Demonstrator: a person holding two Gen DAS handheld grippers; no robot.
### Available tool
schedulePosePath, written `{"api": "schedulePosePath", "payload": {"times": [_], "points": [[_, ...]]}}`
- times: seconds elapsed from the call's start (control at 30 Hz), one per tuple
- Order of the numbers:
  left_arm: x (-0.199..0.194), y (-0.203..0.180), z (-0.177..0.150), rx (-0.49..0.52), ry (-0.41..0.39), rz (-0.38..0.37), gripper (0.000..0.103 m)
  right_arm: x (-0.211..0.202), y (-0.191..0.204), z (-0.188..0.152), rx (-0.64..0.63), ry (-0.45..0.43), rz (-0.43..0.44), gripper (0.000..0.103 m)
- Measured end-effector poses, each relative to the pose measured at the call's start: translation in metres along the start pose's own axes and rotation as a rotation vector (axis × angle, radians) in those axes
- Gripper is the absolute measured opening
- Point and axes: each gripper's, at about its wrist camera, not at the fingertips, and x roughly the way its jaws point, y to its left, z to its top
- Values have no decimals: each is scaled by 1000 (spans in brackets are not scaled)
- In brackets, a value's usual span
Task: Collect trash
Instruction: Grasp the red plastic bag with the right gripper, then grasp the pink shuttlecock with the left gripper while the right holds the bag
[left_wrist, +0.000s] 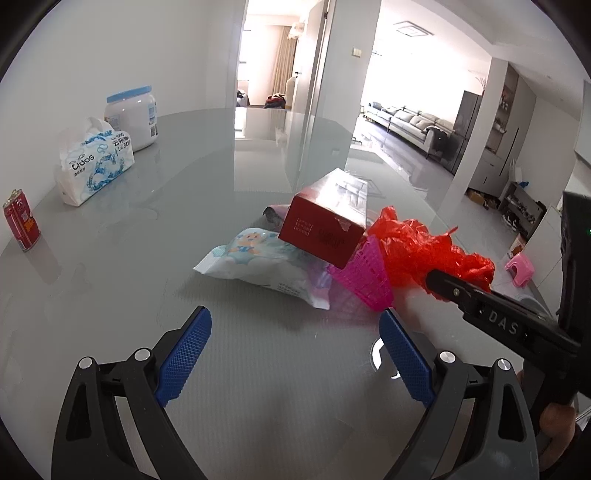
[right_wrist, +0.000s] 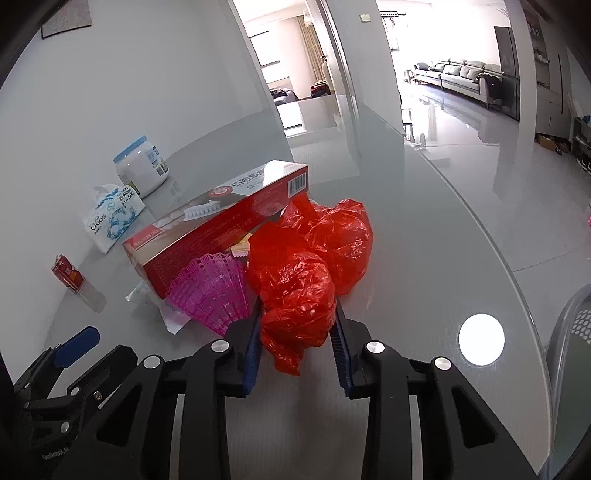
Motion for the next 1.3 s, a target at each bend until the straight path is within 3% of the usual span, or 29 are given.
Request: {"api": "schedulePosePath", "payload": {"times": [0.4, 0.83, 1.07, 1.13, 1.2, 1.3], "points": [[13, -45, -1, -11, 19, -8, 90, -45, -49, -22, 79, -54, -51, 32], [55, -79, 9, -82, 81, 87, 89, -69, -78, -34, 112, -99, 7, 32], [79, -90, 13, -93, 126, 123, 67, -75, -93, -38, 142, -110, 33, 32], [85, -91, 13, -96, 141, 123, 58, -74, -96, -38, 149, -110, 34, 32], [88, -92, 12, -97, 157, 118, 35, -74, -98, -39, 156, -108, 36, 32], [84, -93, 8, -99, 154, 94, 28, -74, -99, -41, 161, -104, 39, 32]]}}
